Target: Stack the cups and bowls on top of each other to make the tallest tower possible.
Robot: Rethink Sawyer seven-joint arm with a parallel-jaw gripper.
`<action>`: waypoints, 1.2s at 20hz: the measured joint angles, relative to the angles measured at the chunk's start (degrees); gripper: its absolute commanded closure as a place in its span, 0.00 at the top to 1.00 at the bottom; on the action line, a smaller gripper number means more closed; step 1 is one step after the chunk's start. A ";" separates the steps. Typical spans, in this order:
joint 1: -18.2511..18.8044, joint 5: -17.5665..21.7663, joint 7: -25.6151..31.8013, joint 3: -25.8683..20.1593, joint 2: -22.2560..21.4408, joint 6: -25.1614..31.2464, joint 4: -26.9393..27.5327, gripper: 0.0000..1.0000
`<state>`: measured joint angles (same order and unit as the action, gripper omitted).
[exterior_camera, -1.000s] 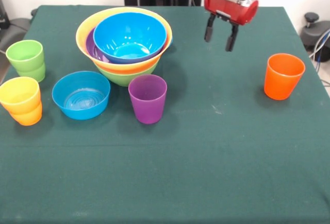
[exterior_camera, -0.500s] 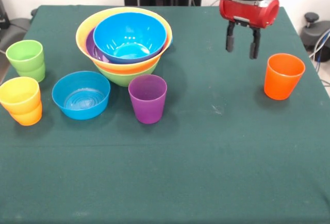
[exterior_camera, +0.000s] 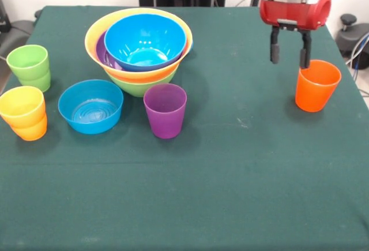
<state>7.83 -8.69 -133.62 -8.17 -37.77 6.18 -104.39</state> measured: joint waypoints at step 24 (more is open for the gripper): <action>-9.04 3.00 0.00 3.15 3.69 0.96 0.00 1.00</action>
<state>-1.22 -5.69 -133.62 -5.02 -34.09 7.13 -104.39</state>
